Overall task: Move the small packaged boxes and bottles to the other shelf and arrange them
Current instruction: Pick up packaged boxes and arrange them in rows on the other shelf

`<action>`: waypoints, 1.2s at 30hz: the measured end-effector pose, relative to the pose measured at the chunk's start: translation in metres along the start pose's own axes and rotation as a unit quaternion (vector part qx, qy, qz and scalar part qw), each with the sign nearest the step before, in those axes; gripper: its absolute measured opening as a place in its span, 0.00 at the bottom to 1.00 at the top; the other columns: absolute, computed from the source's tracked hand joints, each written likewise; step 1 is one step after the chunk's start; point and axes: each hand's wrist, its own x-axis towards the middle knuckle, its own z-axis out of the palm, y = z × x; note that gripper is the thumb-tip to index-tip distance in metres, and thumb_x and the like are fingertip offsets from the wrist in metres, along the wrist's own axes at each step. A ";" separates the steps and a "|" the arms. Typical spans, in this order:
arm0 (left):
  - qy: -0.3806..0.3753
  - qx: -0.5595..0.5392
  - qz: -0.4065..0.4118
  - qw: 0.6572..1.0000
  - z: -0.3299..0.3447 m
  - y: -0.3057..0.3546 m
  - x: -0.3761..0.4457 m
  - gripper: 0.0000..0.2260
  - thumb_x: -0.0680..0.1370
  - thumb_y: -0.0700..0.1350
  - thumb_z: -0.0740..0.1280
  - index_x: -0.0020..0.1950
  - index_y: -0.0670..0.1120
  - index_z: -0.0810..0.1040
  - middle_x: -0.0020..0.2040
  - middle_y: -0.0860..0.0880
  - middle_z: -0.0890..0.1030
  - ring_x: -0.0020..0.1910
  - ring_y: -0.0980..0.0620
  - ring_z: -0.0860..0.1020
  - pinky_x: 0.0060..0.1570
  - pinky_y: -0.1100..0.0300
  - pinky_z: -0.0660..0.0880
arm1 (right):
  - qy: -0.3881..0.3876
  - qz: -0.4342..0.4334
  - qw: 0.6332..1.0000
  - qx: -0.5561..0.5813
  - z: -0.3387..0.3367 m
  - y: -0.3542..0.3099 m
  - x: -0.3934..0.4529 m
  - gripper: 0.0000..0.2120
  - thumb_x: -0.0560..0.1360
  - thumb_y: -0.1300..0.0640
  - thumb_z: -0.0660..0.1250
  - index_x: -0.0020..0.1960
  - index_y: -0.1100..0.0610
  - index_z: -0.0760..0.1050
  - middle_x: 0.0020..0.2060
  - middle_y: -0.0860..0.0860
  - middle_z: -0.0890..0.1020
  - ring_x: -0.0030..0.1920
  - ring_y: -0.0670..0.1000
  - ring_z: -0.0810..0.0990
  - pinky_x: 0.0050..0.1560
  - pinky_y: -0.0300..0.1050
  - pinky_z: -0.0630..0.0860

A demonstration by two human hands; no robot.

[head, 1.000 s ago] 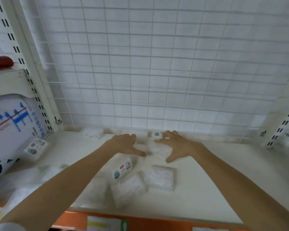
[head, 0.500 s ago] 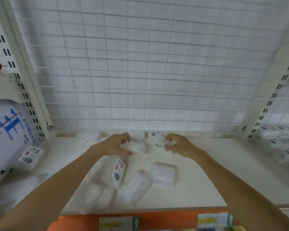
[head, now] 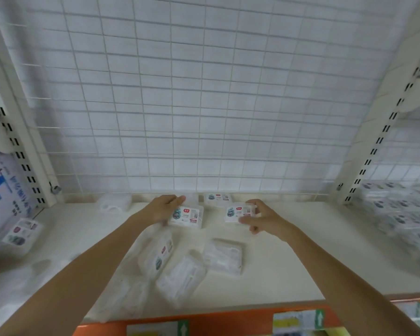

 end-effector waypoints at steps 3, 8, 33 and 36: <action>-0.030 -0.027 -0.033 0.999 0.000 -0.002 0.001 0.22 0.78 0.61 0.53 0.55 0.47 0.75 0.51 0.48 0.79 0.51 0.48 0.77 0.54 0.57 0.70 | -0.027 -0.005 0.996 -0.079 -0.006 0.002 0.002 0.34 0.68 0.63 0.74 0.67 0.51 0.61 0.53 0.51 0.72 0.39 0.49 0.76 0.35 0.37 0.76; -0.117 -0.012 -0.015 0.993 -0.013 -0.010 -0.006 0.28 0.66 0.59 0.72 0.62 0.53 0.70 0.58 0.53 0.75 0.55 0.51 0.75 0.49 0.62 0.74 | -0.023 -0.017 0.986 -0.162 -0.014 0.005 0.014 0.34 0.67 0.66 0.73 0.68 0.54 0.63 0.59 0.56 0.70 0.43 0.53 0.76 0.40 0.42 0.78; 0.161 0.021 0.155 0.974 0.007 0.036 -0.058 0.27 0.65 0.39 0.77 0.55 0.58 0.67 0.52 0.57 0.70 0.52 0.57 0.73 0.55 0.66 0.68 | 0.106 -0.230 0.948 -0.195 -0.104 0.026 -0.050 0.28 0.65 0.61 0.76 0.60 0.47 0.68 0.53 0.39 0.70 0.51 0.39 0.71 0.47 0.26 0.66; 0.139 0.014 0.187 0.972 0.020 0.042 -0.069 0.28 0.64 0.39 0.78 0.54 0.61 0.67 0.54 0.57 0.69 0.54 0.59 0.72 0.56 0.67 0.68 | 0.132 -0.219 0.947 -0.193 -0.112 0.041 -0.087 0.28 0.65 0.62 0.76 0.58 0.45 0.68 0.52 0.38 0.70 0.50 0.37 0.71 0.47 0.23 0.66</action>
